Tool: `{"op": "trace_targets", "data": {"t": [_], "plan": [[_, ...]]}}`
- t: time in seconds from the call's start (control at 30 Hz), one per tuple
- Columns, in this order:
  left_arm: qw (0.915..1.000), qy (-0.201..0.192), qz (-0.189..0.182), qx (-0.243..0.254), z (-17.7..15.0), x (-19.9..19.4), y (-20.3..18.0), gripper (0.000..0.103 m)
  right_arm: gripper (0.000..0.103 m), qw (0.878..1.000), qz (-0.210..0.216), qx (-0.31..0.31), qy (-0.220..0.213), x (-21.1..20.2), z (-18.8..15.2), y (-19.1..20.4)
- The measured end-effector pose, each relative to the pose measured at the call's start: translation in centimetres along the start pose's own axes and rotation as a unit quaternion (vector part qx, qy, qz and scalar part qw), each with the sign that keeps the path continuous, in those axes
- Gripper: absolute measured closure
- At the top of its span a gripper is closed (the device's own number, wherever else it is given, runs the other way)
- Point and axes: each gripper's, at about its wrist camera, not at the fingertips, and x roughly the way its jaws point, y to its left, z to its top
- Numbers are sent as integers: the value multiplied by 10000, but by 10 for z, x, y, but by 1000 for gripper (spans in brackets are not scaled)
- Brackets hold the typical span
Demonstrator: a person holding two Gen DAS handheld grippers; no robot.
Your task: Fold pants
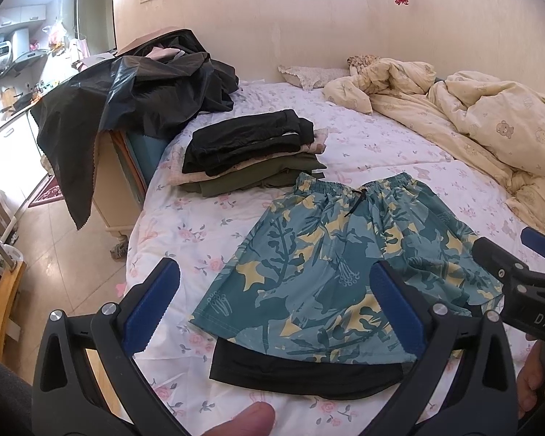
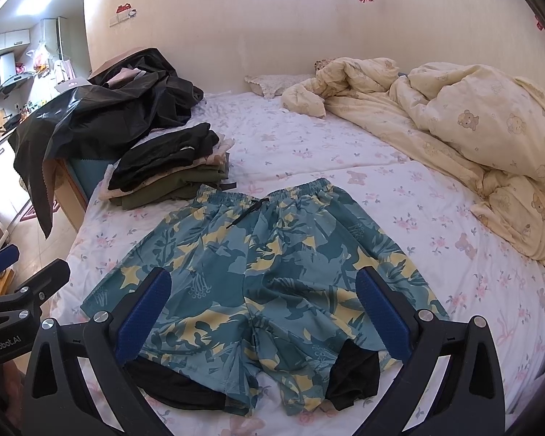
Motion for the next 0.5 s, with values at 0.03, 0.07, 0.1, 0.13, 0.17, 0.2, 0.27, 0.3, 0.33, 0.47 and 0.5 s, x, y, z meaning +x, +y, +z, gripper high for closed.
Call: {"op": "trace_targets", "data": {"t": [0.03,0.07,0.1,0.13,0.17,0.2,0.27,0.3,0.33,0.47,0.5], "plan": [[10000,1,4,2,0,0,0,0,0,10000,-3,-3,-5,0,0,0],[10000,-3,4,0,0,0,0,0,0,10000,2,-5,-5,1,1,1],[10000,-5,3,0,0,0,0,0,0,10000,11,-3,7,1,1,0],[10000,-5,6,0,0,0,0,0,0,10000,8,5,8,0,1,0],[10000,-7,11,0,0,0,0,0,0,10000,6,9,5,0,0,0],[10000,-5,8,0,0,0,0,0,0,10000,7,8,6,0,0,0],[10000,-4,4,-3,0,0,0,0,0,10000,7,8,4,0,0,0],[10000,-3,5,-2,0,0,0,0,0,10000,5,9,5,0,0,0],[10000,-4,7,4,0,0,0,0,0,10000,10,13,10,1,0,1],[10000,-8,23,5,1,-1,0,0,0,10000,20,44,10,0,-4,0],[10000,-7,24,2,1,-1,1,0,0,10000,33,35,23,0,-4,0]]}}
